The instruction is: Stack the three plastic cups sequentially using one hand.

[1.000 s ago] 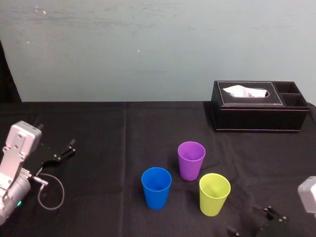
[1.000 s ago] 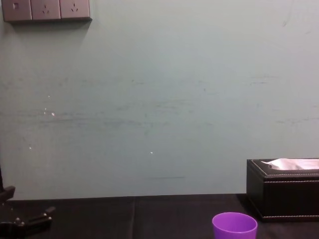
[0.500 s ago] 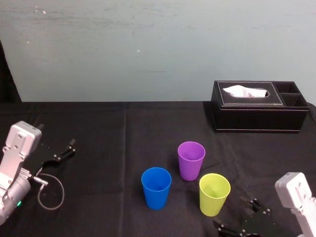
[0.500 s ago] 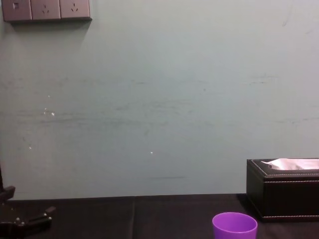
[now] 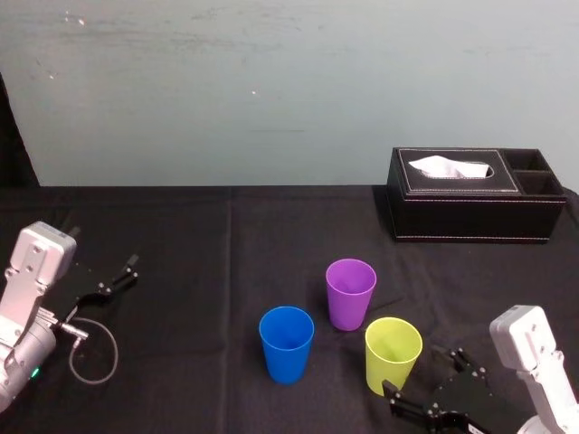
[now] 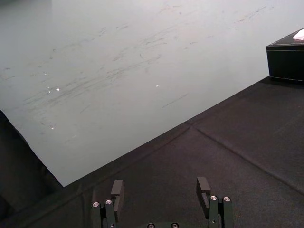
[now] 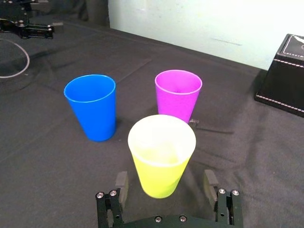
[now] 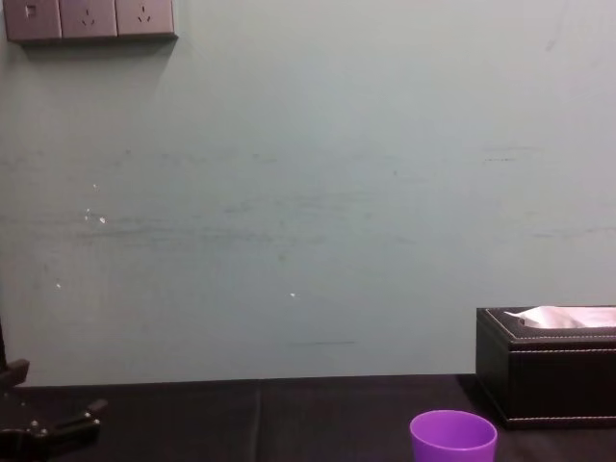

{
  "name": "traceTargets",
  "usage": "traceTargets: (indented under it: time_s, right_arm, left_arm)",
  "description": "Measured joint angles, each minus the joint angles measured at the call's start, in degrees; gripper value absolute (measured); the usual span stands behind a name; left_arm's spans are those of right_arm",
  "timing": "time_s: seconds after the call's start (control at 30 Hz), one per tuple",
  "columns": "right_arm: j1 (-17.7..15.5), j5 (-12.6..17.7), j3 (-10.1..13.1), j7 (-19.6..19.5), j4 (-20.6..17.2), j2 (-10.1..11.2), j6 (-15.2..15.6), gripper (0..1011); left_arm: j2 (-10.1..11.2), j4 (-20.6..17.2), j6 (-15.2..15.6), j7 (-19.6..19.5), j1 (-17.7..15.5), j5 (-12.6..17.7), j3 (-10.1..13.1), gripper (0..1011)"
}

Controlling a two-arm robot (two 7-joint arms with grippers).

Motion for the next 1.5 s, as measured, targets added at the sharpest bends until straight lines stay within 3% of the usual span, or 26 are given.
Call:
traceTargets:
  time_s: [0.63,1.5]
  right_arm:
    - [2.6,-2.5,0.6,1.7,2.6,-4.2,0.6,1004]
    - [4.2,-4.9,1.2,5.1,5.4,-8.3,1.0,1004]
  left_arm:
    - [0.0,0.0,0.0,0.0,0.0,0.0,0.0,1000]
    - [0.0,0.0,0.0,0.0,0.0,0.0,0.0,1000]
